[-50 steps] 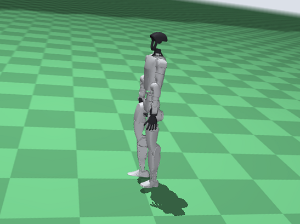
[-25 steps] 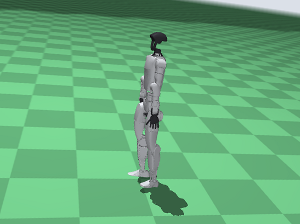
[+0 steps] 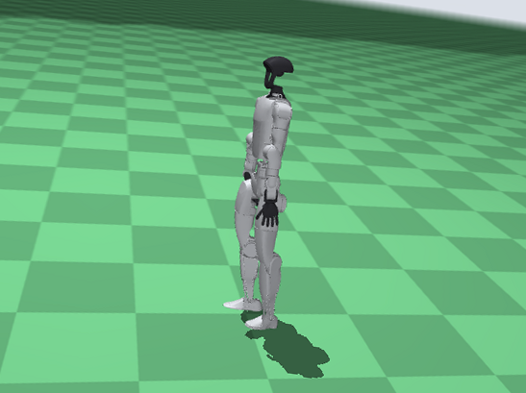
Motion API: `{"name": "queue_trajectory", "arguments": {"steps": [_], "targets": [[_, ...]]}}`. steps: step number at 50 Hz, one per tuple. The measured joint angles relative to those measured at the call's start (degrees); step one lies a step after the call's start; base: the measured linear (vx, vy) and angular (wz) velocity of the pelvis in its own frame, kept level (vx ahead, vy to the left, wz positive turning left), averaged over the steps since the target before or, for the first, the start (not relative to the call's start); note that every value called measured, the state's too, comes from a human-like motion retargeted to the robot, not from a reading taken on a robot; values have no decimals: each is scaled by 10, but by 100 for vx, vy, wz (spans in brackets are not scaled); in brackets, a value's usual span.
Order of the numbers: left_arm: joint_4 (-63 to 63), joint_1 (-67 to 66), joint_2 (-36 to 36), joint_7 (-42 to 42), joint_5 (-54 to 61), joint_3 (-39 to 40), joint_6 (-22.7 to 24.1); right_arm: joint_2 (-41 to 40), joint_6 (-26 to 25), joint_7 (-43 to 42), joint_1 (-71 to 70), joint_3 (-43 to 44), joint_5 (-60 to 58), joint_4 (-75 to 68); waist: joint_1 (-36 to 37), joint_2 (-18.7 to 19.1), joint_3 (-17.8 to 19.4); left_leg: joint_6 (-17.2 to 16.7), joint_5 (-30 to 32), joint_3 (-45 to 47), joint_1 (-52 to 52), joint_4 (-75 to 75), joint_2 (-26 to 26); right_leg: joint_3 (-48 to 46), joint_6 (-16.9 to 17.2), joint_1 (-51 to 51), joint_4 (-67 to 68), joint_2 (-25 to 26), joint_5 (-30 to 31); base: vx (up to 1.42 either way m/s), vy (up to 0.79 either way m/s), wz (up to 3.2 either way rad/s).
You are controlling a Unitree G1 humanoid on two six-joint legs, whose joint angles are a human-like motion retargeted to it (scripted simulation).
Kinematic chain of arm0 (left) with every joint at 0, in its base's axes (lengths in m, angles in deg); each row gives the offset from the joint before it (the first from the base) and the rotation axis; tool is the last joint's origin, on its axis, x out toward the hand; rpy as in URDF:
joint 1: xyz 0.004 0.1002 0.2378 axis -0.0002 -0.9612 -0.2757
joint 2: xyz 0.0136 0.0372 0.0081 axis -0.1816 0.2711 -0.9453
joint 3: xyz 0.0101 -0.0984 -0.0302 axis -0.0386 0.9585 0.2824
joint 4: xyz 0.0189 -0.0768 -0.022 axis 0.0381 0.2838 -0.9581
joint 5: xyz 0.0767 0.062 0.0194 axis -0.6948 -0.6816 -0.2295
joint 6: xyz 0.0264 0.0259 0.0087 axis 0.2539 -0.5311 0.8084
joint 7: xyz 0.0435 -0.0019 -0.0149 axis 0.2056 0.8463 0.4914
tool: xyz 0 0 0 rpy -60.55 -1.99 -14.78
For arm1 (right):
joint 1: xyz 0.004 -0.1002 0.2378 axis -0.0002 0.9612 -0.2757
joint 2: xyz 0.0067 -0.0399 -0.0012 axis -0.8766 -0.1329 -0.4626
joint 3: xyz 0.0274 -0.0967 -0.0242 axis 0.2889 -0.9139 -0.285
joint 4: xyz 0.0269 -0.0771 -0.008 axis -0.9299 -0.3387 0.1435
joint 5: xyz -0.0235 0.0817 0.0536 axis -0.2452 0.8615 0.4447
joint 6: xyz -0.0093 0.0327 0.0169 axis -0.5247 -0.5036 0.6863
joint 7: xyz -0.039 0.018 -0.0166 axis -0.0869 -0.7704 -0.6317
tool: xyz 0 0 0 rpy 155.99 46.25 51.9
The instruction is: In place motions
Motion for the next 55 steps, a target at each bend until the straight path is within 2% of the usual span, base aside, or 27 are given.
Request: {"name": "queue_trajectory", "arguments": {"steps": [29,55], "targets": [[-10,4,-10,22,-29,-18,-6,-1,2,0,0,-3,0,0,0,-3,-2,1,1,-4,-4,2,0,-2,1,-2,3,-2,0,0,0,0],[-29,8,-18,-13,-34,-27,-4,-2,4,-1,0,-8,-1,1,1,-6,0,1,1,-2,-4,3,2,-1,1,-2,3,0,0,0,0,0]]}}
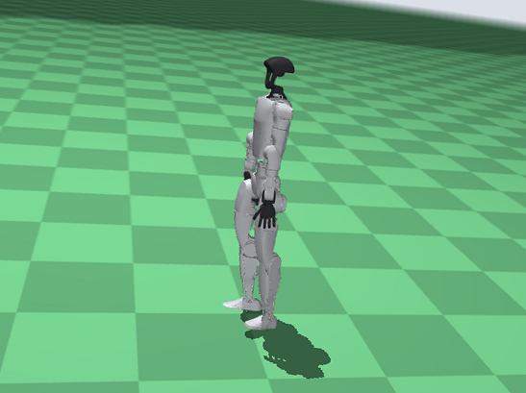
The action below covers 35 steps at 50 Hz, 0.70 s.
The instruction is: In place motions
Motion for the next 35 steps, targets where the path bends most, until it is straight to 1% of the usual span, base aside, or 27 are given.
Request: {"name": "queue_trajectory", "arguments": {"steps": [25,35], "targets": [[-2,-4,-4,-26,-5,9,12,0,0,-1,0,-2,-3,0,0,0,-1,0,0,2,0,0,-1,1,-1,-1,-1,0,0,0,0,0],[-20,-3,-8,-57,-30,-3,7,0,1,-1,-1,-5,-5,1,-1,-1,1,0,1,2,-2,0,-1,1,-1,-2,-1,-1,0,0,0,0]]}}
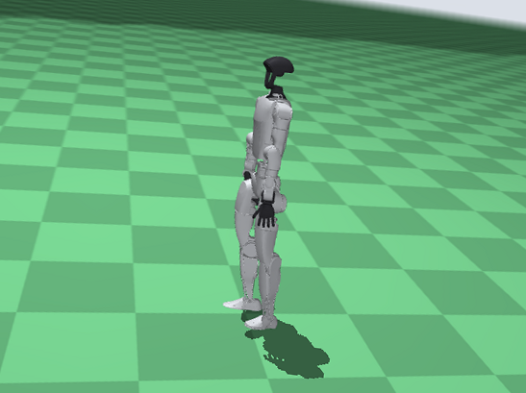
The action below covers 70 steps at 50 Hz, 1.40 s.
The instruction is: In place motions
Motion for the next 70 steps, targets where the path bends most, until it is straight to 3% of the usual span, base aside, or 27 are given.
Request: {"name": "queue_trajectory", "arguments": {"steps": [10,24,34,56,70], "targets": [[-4,-1,-3,1,-8,-18,5,0,0,-1,0,-2,1,0,3,-1,3,0,1,4,1,0,1,3,0,0,0,1,0,0,0,0],[16,-4,1,-6,29,23,4,-1,-1,-4,1,-1,-2,1,-3,-2,5,0,0,-2,2,1,-2,-3,-1,3,-2,0,0,0,0,0],[38,-20,8,108,84,37,3,0,-1,-3,1,-1,-2,1,-4,-2,6,0,0,-3,3,1,-3,-4,-1,4,-2,-1,0,0,0,0],[13,-19,17,73,87,37,0,7,0,1,4,10,9,0,14,-15,11,5,4,-11,-19,19,-13,-16,17,8,-1,-27,-2,0,2,2],[8,-3,-7,69,100,47,5,18,17,21,-7,62,78,51,18,-7,47,10,-6,-20,-67,40,-6,-9,28,-47,44,-45,7,-5,11,5]]}}
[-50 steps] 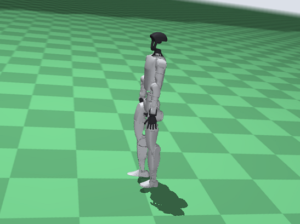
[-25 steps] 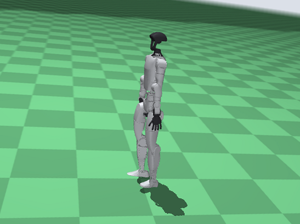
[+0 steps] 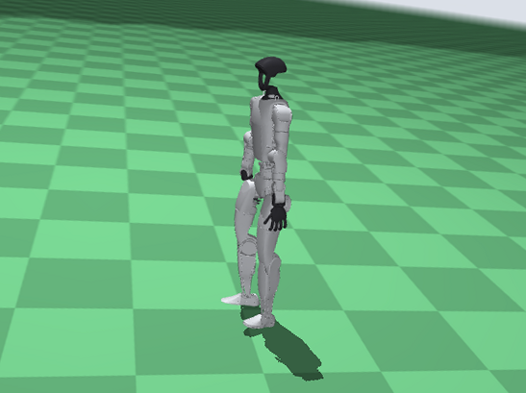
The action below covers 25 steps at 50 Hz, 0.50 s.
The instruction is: In place motions
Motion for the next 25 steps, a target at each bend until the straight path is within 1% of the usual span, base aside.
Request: {"name": "queue_trajectory", "arguments": {"steps": [5,8,12,13,15,16,17,20,22,25], "targets": [[12,1,-27,-8,3,15,-7,3,7,2,-25,-17,-2,27,9,1,21,-3,-7,30,-27,12,23,50,4,-57,47,5,12,-15,3,-68],[10,-1,-43,-13,2,23,-14,6,12,-9,-37,-32,-12,41,8,2,36,-6,-9,45,-36,19,36,88,-4,-78,68,13,-4,-14,-3,-53],[4,6,-58,-10,6,30,-21,12,20,-23,-38,-40,-16,57,8,9,53,-9,-10,45,-52,34,51,16,-28,-74,70,-15,-23,-9,-9,-3],[1,9,-59,-8,8,33,-22,13,22,-25,-37,-40,-17,59,12,8,57,-9,-11,46,-54,38,53,1,-33,-71,67,-23,-21,-9,-12,-8],[-6,17,-62,-6,14,39,-22,16,25,-30,-35,-41,-17,61,22,5,67,-11,-14,43,-59,48,56,-22,-40,-66,59,-38,3,-7,-17,-14],[-11,20,-63,-7,16,40,-20,18,27,-33,-34,-43,-17,62,26,-2,73,-10,-15,41,-60,53,49,-30,-17,-60,49,-47,21,-6,-20,-13],[-15,24,-65,-10,19,40,-18,19,28,-36,-34,-45,-16,61,29,-8,79,-10,-16,40,-61,58,45,-36,-2,-55,41,-53,32,-6,-18,-6],[-23,46,-77,-19,22,29,-16,21,34,-53,-47,-49,-6,49,39,-18,106,-11,-15,40,-62,71,44,-46,-6,-55,43,-61,25,-7,-19,-8],[-26,71,-78,-6,25,23,-9,23,37,-71,-69,-46,8,40,53,-21,128,-13,-6,48,-71,70,45,-28,-13,-76,59,-60,18,-27,-25,-11],[-25,116,-74,23,55,5,14,27,47,-105,-107,-45,35,36,48,-13,147,-22,10,43,-109,79,53,-49,-7,-101,61,-60,15,-33,-24,45]]}}
